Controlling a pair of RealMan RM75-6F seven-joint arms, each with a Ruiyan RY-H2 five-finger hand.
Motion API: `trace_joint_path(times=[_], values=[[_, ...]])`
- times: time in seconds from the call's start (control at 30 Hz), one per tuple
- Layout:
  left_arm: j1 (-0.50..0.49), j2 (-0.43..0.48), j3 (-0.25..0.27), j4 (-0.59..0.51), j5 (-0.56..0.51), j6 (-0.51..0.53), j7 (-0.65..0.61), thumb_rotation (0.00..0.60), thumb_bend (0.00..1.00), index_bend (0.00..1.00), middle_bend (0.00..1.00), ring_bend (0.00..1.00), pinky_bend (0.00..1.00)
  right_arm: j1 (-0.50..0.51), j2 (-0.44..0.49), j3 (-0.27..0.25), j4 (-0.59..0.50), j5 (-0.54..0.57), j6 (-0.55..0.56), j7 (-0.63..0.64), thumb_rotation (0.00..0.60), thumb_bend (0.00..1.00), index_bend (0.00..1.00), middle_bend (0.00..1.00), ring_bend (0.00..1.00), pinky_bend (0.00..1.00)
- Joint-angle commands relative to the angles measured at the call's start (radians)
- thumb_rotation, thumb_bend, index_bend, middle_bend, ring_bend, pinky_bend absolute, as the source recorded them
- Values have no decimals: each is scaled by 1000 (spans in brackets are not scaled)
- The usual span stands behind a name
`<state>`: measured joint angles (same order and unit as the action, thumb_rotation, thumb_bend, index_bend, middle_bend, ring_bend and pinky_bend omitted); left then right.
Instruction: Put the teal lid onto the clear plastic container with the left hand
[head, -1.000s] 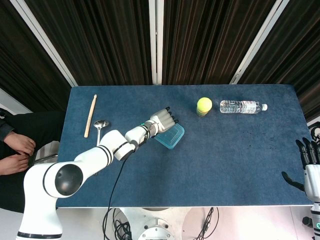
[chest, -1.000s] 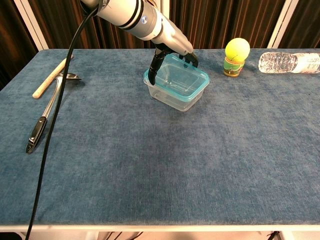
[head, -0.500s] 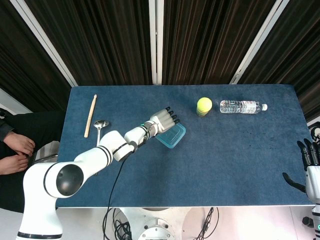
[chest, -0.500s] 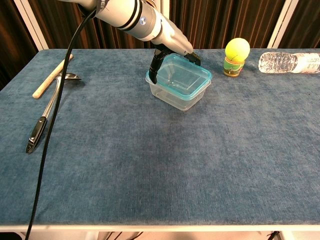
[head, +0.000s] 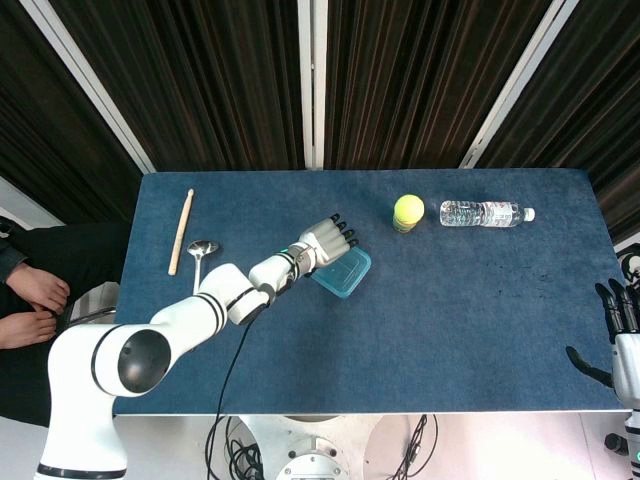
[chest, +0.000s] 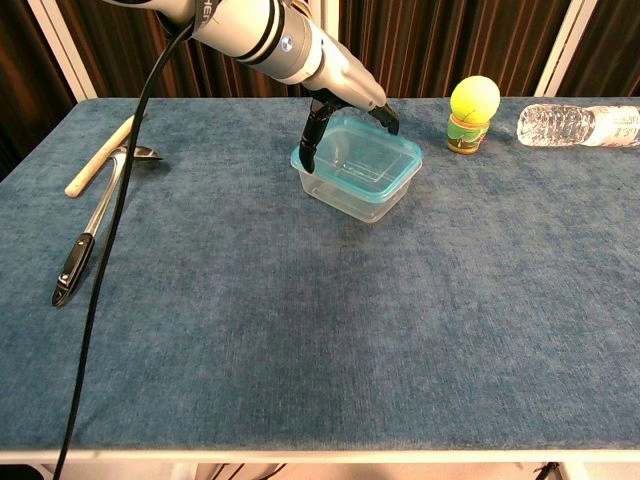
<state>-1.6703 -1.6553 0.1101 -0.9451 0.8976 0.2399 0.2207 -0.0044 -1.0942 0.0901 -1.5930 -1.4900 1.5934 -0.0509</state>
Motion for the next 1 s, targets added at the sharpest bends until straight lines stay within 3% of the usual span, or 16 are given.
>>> trace_joint_path(times=[0.03,0.27,0.43,0.53,0.67,1.0], values=[[-6,5,10,-15,-26,15,3,582,48,0,0,0,2,-1,0,1,1,-1,3,1,600,112,0,52,0,12],[-7,25,17,-60,-66,90,27,546,20,0,0,0,0,-3,-1,0,4,-4,6,8,600,113,0,55,0,12],[34,89,-15,-185,-65,208,33,576,17,0,0,0,0,-2,0,1,7,-11,8,11,600,113,0,55,0,11],[65,119,-39,-256,-61,237,15,530,8,14,0,0,0,-1,-1,1,8,-15,8,13,600,113,0,55,0,12],[79,119,-32,-272,-75,249,49,492,6,25,0,0,0,0,-5,-1,10,-18,7,14,600,113,0,55,0,11],[82,66,-3,-234,-182,229,130,482,4,25,0,0,0,-7,-4,-5,6,-25,17,9,600,113,0,55,0,11]])
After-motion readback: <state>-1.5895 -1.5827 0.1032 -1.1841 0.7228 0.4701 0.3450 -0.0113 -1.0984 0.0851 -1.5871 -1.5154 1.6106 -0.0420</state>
